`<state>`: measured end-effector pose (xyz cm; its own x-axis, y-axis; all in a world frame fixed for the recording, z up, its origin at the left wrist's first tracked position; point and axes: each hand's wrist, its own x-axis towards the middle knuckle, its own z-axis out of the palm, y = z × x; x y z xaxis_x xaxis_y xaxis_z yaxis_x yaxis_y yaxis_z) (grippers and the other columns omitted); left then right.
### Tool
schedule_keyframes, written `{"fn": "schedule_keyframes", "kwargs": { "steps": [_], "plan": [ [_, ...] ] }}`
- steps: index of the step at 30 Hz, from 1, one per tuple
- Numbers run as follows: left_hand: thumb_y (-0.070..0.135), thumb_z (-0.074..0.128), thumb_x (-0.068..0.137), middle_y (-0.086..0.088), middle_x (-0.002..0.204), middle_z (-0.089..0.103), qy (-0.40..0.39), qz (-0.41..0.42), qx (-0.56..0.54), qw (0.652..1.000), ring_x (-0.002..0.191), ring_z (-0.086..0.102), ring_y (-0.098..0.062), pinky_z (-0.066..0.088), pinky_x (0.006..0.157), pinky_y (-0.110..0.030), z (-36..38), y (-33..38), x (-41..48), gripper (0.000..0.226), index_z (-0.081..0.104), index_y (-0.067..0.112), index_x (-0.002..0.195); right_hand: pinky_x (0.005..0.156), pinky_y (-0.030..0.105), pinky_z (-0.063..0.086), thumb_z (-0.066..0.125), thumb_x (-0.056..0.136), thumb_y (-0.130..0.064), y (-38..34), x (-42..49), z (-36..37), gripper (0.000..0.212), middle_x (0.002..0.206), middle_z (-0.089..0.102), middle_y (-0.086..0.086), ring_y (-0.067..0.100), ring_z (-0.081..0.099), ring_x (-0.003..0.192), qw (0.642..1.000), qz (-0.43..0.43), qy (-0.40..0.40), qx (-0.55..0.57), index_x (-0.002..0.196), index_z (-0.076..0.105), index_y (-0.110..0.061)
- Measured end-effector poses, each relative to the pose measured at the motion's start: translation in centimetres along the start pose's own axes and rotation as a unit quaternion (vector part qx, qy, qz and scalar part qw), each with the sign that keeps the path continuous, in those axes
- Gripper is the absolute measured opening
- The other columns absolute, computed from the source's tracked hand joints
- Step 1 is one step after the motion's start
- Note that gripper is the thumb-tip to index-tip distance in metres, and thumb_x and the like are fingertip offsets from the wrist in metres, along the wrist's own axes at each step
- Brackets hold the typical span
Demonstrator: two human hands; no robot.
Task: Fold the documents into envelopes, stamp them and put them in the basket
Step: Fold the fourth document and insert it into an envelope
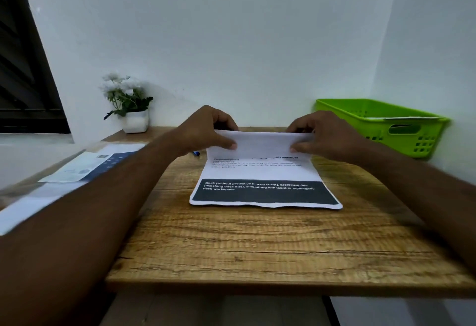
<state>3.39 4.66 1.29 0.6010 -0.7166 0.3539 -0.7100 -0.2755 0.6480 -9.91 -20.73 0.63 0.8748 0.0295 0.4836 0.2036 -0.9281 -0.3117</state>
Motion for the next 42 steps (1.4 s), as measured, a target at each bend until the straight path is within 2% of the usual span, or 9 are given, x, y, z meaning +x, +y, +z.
{"fn": "schedule_keyframes", "kwargs": {
  "steps": [5,7,9,12,14,18,29,33,42],
  "plan": [
    [0.001,0.081,0.071,-0.004,0.082,0.072,-0.075,0.001,0.005,0.997,0.069,0.064,-0.006,0.049,0.059,-0.018,-0.2,0.4,-0.4,0.018,0.074,0.009,0.085,0.079,0.044,0.053,0.079,0.074,-0.021,0.3,-0.1,-0.2,0.028,0.084,0.069,-0.028,0.004,0.065,0.083,0.998,-0.021,-0.059,-0.001,0.081,0.070,-0.046],
    [0.014,0.085,0.068,-0.006,0.085,0.074,-0.107,-0.008,0.021,0.994,0.073,0.065,-0.022,0.048,0.053,-0.030,-0.3,0.1,-0.4,0.019,0.076,0.015,0.085,0.080,0.042,0.053,0.080,0.076,-0.022,0.3,-0.1,-0.2,0.025,0.089,0.071,-0.026,0.002,0.065,0.083,0.994,-0.038,-0.098,0.005,0.086,0.072,-0.043],
    [0.021,0.087,0.064,-0.003,0.089,0.075,-0.128,-0.012,0.029,0.991,0.082,0.067,-0.028,0.051,0.064,-0.043,-0.3,0.1,-0.5,0.024,0.077,0.019,0.086,0.082,0.039,0.051,0.078,0.080,-0.025,0.2,-0.2,-0.1,0.019,0.092,0.071,-0.026,-0.001,0.064,0.084,0.990,-0.043,-0.132,0.003,0.093,0.073,-0.037],
    [0.008,0.084,0.068,0.000,0.090,0.075,-0.155,-0.029,0.009,0.987,0.080,0.068,-0.007,0.052,0.071,-0.018,-0.2,0.4,-0.5,0.027,0.074,0.013,0.093,0.082,0.034,0.050,0.075,0.083,-0.036,0.1,-0.2,0.1,0.019,0.099,0.070,-0.026,-0.003,0.062,0.091,0.984,-0.054,-0.171,-0.012,0.101,0.073,-0.036],
    [0.008,0.085,0.066,0.000,0.092,0.074,-0.168,-0.040,0.009,0.985,0.080,0.067,-0.004,0.050,0.069,-0.014,-0.1,0.5,-0.6,0.031,0.074,0.013,0.095,0.079,0.029,0.049,0.075,0.083,-0.038,0.1,-0.2,0.2,0.021,0.104,0.070,-0.024,-0.004,0.062,0.094,0.981,-0.053,-0.184,-0.007,0.103,0.072,-0.035],
    [0.010,0.086,0.064,-0.002,0.097,0.074,-0.177,-0.047,0.008,0.983,0.086,0.067,-0.007,0.053,0.076,-0.018,-0.1,0.2,-0.4,0.036,0.073,0.014,0.098,0.074,0.021,0.045,0.076,0.079,-0.042,-0.2,-0.2,0.2,0.026,0.106,0.069,-0.023,-0.006,0.061,0.092,0.980,-0.047,-0.192,0.006,0.103,0.072,-0.033],
    [0.006,0.084,0.067,-0.005,0.100,0.074,-0.192,-0.050,0.009,0.980,0.091,0.068,-0.012,0.050,0.078,-0.017,-0.2,-0.1,-0.4,0.042,0.070,0.012,0.106,0.078,0.023,0.041,0.069,0.066,-0.062,-0.7,-0.4,0.2,0.039,0.100,0.070,-0.020,-0.004,0.062,0.093,0.977,-0.024,-0.209,0.028,0.093,0.074,-0.034],
    [0.018,0.087,0.064,0.004,0.108,0.071,-0.186,-0.049,0.054,0.980,0.102,0.064,-0.010,0.047,0.082,-0.016,-0.2,-0.3,-0.3,0.044,0.071,0.021,0.105,0.074,0.023,0.042,0.069,0.065,-0.064,-0.2,-0.2,0.5,0.041,0.095,0.068,-0.024,-0.002,0.062,0.093,0.983,-0.013,-0.185,-0.001,0.094,0.072,-0.035],
    [0.031,0.085,0.062,0.005,0.111,0.067,-0.188,-0.045,0.104,0.976,0.106,0.058,-0.014,0.048,0.088,-0.025,-0.1,-0.2,-0.1,0.053,0.068,0.022,0.111,0.089,0.029,0.050,0.077,0.065,-0.055,0.3,-0.1,0.7,0.045,0.114,0.065,-0.017,0.006,0.061,0.103,0.978,0.025,-0.204,0.027,0.104,0.067,-0.034]
  ]
}}
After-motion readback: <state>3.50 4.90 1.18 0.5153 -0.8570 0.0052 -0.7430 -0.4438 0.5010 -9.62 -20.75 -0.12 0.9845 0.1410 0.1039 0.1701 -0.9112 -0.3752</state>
